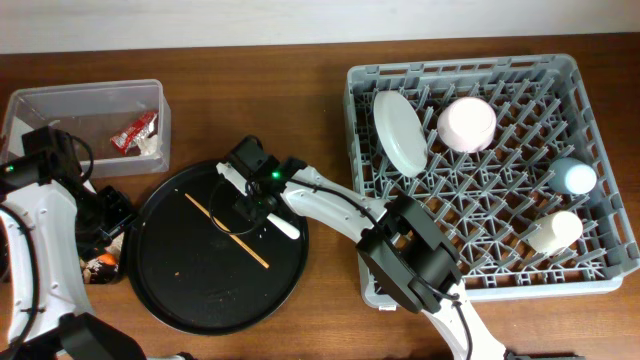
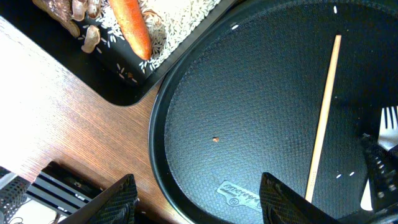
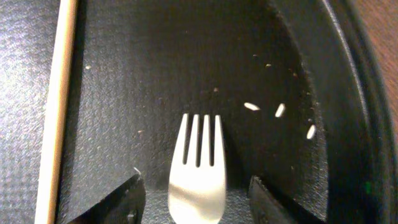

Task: Sort waste into correct bins and load items into the dishwasher rack

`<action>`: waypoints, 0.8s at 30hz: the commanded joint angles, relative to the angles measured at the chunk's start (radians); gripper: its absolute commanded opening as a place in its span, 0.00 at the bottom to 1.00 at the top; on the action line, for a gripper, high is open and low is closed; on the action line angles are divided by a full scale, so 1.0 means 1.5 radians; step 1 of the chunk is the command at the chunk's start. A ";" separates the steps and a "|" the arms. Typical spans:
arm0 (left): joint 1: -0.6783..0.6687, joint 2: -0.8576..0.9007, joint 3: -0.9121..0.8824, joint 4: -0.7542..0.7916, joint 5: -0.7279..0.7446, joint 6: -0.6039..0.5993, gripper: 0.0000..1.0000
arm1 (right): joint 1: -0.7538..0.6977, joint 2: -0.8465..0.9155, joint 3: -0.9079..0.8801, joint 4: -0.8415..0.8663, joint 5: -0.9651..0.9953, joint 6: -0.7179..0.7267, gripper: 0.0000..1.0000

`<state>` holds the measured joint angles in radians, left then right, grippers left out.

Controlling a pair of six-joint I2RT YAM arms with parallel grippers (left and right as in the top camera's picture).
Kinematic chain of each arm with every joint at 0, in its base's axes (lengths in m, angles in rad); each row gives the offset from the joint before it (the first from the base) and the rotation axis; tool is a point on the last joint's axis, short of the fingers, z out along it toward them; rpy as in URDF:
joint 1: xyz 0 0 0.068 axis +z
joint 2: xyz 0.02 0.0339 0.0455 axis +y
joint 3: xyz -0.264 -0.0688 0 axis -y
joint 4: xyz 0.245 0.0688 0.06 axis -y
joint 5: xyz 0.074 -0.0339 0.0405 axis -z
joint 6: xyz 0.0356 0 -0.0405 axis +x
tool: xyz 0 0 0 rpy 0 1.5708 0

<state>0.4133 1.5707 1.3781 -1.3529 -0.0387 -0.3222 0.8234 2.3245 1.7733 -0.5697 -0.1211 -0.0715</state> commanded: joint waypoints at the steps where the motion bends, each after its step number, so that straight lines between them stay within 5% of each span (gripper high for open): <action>1: 0.001 -0.008 -0.003 0.002 -0.006 -0.004 0.63 | 0.009 0.025 -0.001 -0.013 0.052 0.037 0.52; 9: 0.001 -0.008 -0.003 0.004 -0.004 -0.004 0.63 | 0.009 0.019 0.000 -0.036 0.089 0.062 0.34; 15: 0.001 -0.008 -0.003 0.004 -0.004 -0.004 0.63 | 0.002 -0.068 0.000 -0.072 0.090 0.061 0.31; 24: 0.001 -0.008 -0.003 0.010 -0.004 -0.004 0.63 | -0.165 -0.369 -0.001 -0.355 0.139 0.169 0.31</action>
<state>0.4133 1.5707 1.3777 -1.3403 -0.0380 -0.3222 0.6495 1.8267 1.7767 -1.0332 0.0380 0.1020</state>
